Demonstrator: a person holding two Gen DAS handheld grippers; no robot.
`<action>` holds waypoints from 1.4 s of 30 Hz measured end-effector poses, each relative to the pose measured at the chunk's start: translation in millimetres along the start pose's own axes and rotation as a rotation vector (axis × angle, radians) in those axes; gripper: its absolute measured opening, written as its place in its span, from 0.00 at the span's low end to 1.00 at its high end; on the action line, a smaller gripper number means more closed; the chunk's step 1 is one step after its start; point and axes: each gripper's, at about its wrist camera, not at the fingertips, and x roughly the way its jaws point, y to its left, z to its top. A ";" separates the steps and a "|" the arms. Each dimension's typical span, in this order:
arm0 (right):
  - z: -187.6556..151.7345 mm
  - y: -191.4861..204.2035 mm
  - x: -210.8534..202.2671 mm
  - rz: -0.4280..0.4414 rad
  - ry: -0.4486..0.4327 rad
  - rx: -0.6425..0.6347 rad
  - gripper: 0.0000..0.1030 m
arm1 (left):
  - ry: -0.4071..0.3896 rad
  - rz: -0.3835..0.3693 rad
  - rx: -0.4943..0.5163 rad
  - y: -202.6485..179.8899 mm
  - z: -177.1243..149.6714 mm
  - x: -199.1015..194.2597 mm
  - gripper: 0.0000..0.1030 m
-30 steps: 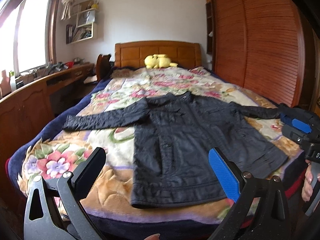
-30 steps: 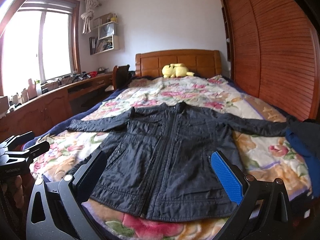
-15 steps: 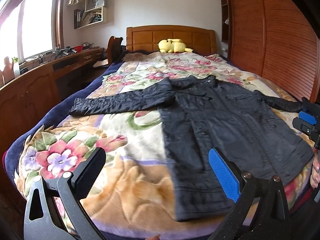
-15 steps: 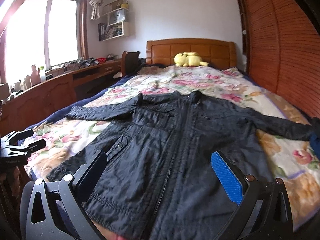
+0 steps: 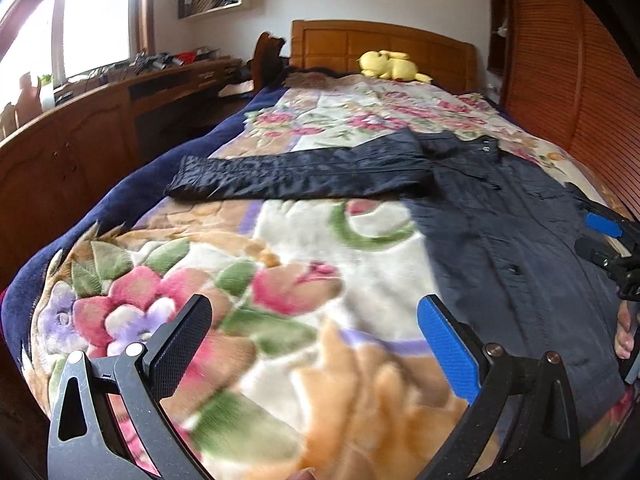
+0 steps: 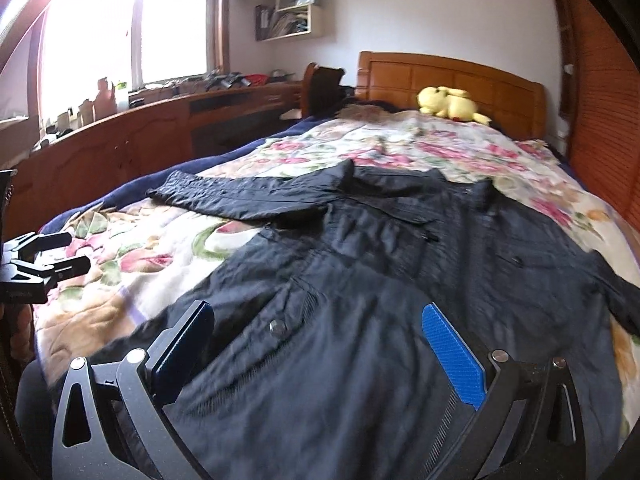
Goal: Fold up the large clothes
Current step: 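Move the left gripper to the black jacket's sleeve cuff and grasp it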
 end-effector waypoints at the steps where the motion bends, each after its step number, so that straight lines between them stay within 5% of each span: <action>1: 0.9 0.8 9.6 0.006 0.010 -0.003 1.00 | 0.008 -0.004 -0.012 5.8 1.7 5.0 1.00; 7: -10.8 -13.8 58.5 0.082 0.116 0.029 1.00 | 0.067 0.013 -0.029 29.9 17.4 34.3 1.00; 17: -13.2 -30.3 74.5 0.112 0.169 0.068 1.00 | 0.120 0.028 -0.130 84.3 61.4 101.6 1.00; 26: -8.7 -17.0 88.0 0.110 0.186 0.059 1.00 | 0.156 0.084 -0.226 140.1 83.9 162.4 0.82; 31: -9.1 -17.8 90.2 0.110 0.188 0.059 1.00 | 0.189 0.058 -0.335 175.1 90.9 190.9 0.59; 42: -9.8 -17.4 91.3 0.111 0.189 0.060 1.00 | 0.175 0.048 -0.459 201.9 111.0 215.7 0.56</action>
